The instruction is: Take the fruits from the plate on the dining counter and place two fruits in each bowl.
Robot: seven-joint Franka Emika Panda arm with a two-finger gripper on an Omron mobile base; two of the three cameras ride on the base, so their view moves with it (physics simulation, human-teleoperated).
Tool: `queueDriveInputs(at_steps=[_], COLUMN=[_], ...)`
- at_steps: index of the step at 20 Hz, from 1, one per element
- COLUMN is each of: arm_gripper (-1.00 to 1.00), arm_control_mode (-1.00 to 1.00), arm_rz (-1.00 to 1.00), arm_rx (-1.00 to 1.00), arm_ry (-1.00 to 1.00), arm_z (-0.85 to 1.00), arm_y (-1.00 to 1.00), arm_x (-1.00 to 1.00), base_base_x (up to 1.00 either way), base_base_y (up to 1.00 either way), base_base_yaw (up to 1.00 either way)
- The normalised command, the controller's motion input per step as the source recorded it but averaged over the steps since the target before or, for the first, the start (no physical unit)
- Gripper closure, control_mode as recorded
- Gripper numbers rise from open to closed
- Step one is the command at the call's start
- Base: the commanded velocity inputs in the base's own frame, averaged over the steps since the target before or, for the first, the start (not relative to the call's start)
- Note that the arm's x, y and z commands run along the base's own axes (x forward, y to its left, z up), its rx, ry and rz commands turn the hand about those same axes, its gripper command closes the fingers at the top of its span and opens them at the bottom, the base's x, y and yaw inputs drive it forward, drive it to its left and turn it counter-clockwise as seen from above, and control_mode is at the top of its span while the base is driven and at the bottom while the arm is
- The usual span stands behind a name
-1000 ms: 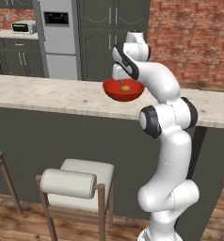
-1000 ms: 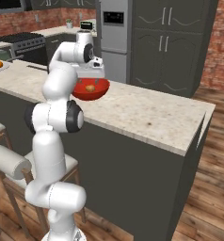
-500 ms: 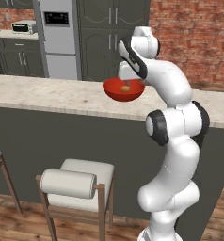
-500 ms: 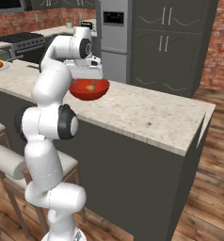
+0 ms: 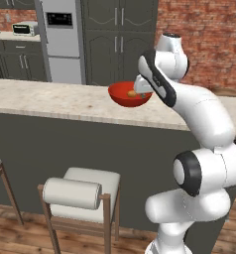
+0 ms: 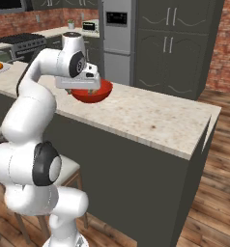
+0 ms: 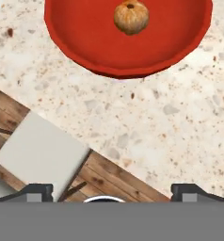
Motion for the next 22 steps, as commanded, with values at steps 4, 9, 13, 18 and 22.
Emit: queueDriveInputs(at_steps=[4, 9, 13, 18, 22], arm_gripper=[-1.00, -1.00, -1.00, -1.00, -1.00], arm_control_mode=[-1.00, -1.00, -1.00, -1.00, -1.00], arm_rz=[0.00, 0.00, 0.00, 0.00, 0.00], arm_rx=[0.00, 0.00, 0.00, 0.00, 0.00], arm_ry=[-0.23, -0.01, 0.02, 0.00, 0.00], arm_z=[-0.18, 0.09, 0.10, 0.00, 0.00], arm_y=[0.00, 0.00, -0.03, 0.00, 0.00], arm_x=[-1.00, -0.83, -0.49, 0.00, 0.00], base_base_x=[0.00, 0.00, 0.00, 0.00, 0.00], base_base_y=[0.00, 0.00, 0.00, 0.00, 0.00], base_base_yaw=[0.00, 0.00, 0.00, 0.00, 0.00])
